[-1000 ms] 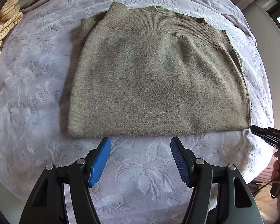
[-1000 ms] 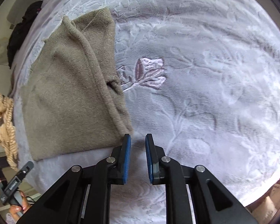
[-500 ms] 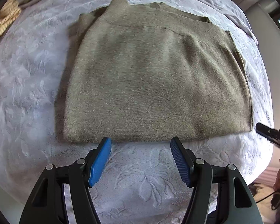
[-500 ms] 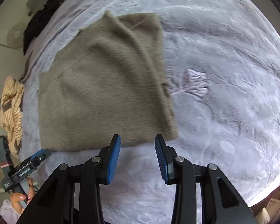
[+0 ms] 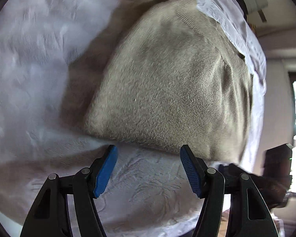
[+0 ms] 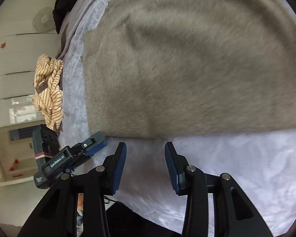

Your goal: Fold small clothes

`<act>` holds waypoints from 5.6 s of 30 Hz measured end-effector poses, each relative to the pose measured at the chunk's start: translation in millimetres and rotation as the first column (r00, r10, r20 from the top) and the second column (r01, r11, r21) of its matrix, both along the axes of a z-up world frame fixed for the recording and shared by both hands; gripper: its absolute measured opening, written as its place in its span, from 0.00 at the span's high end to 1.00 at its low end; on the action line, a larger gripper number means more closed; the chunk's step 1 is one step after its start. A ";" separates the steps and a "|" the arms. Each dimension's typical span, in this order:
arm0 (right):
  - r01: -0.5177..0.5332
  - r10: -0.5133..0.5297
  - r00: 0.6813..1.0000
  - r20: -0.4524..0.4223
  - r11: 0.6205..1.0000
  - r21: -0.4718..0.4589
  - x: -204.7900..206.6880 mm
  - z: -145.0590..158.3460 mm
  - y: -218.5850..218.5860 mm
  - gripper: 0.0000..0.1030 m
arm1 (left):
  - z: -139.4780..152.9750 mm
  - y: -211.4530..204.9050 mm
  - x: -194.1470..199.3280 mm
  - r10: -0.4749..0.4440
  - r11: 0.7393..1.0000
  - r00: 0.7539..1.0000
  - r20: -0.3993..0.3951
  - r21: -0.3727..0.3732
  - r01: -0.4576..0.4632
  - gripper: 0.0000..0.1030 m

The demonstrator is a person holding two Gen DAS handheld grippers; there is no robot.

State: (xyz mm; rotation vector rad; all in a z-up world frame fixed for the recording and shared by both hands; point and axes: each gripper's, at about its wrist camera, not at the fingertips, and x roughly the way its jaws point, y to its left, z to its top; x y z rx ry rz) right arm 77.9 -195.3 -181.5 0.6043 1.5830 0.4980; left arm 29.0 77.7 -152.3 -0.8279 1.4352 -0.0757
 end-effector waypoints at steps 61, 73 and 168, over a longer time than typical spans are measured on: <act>-0.828 0.810 0.527 -0.258 0.419 -0.373 156.1 8.8 305.4 0.19 | 54.2 -132.2 16.9 -0.690 0.530 0.664 0.287 0.825 0.194 0.82; -0.770 0.811 0.549 -0.203 0.396 -0.501 148.4 3.6 301.8 0.87 | 58.0 -129.1 20.8 -0.661 0.554 0.688 0.298 0.813 0.180 0.82; 0.150 -0.128 0.959 0.252 0.986 -0.068 91.9 56.9 -196.3 0.64 | 20.1 -227.5 59.7 -0.611 0.661 0.792 0.010 0.557 0.503 0.31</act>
